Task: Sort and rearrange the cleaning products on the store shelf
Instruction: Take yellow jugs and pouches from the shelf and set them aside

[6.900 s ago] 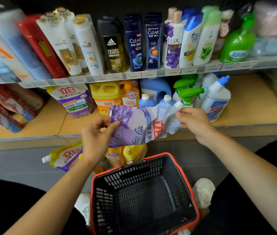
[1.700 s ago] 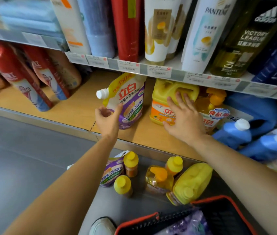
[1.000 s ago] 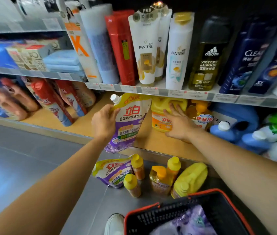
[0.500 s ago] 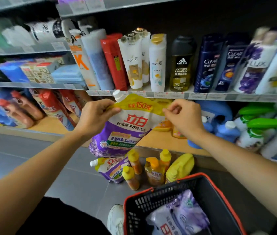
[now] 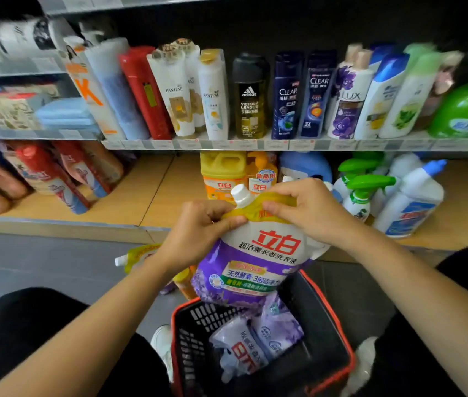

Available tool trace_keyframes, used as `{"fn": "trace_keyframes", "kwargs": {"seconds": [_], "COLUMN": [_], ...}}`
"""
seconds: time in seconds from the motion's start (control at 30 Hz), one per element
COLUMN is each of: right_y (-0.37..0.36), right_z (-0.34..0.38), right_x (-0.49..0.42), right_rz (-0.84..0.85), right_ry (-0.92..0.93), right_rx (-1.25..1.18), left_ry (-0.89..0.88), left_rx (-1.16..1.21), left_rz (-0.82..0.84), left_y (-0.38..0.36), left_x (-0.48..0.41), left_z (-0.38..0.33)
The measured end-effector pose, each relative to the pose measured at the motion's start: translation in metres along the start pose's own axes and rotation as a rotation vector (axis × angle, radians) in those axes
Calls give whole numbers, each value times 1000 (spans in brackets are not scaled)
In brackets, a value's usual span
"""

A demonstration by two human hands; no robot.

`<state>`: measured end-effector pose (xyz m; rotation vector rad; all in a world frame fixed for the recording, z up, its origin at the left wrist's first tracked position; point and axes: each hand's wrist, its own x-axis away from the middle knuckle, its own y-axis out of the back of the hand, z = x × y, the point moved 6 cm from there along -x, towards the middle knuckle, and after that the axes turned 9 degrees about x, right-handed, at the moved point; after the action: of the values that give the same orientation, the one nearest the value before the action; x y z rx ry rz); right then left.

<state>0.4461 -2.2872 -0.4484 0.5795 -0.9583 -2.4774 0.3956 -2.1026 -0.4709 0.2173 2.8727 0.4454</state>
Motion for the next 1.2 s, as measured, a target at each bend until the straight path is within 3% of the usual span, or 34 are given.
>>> {"fn": "trace_keyframes", "kwargs": {"seconds": [0.1,0.23,0.3,0.43,0.77,0.97,1.2], "right_y": [-8,-20,-22,-20,-18,-20,-28], "right_z": [-20,-38,-46,-54,-54,-52,-44], "right_x": [28,48,55,62,59,60,62], "right_rz": [20,86,111,148,146,129,117], "right_ry": [-45,-61,-63,-59,-33,-64,-72], "right_rx": [-91,14,50,115,205,137,58], "left_ry": [44,129,110,56,74,124,117], "left_rx": [2,64,146,58,22,142,136], "left_rz": [21,85,127,217,156,126,-33], "left_y": [-29,-41,-40,-50,-57,-54,-54], "left_x": [9,12,13,16,7,8,9], "left_z": [17,23,21,24,33,35,31]}}
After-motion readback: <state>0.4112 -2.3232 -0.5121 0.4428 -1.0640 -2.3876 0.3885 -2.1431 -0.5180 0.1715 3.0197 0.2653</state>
